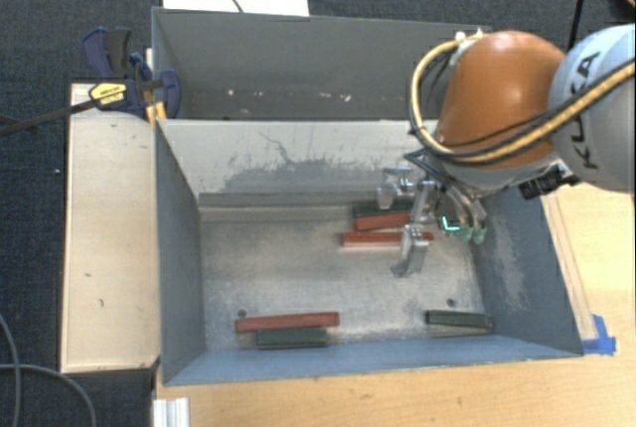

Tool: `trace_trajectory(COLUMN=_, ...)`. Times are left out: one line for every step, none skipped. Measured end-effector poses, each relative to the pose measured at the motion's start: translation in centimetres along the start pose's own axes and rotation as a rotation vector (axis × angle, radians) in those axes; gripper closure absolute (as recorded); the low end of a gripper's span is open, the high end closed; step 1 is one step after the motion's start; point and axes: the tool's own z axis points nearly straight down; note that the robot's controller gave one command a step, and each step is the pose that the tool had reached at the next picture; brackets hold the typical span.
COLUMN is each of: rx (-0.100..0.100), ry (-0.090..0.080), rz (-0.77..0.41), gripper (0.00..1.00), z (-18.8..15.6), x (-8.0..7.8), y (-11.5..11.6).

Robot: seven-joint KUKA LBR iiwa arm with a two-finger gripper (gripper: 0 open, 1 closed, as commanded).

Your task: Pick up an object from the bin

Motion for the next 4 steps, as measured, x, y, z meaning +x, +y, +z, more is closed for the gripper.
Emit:
trace_trajectory(rx=0.0, ry=-0.008, rz=0.001, gripper=0.0, z=-0.4, x=-0.2, y=0.0)
trace_trajectory(rx=-0.001, ry=-0.013, rz=0.089, gripper=0.0, z=6.2, x=-2.8, y=-1.8)
trace_trajectory(rx=0.0, ry=-0.004, rz=-0.057, gripper=0.0, z=7.2, x=-3.9, y=-4.0)
trace_trajectory(rx=0.0, ry=-0.009, rz=0.01, gripper=0.0, z=6.9, x=-4.0, y=-4.1)
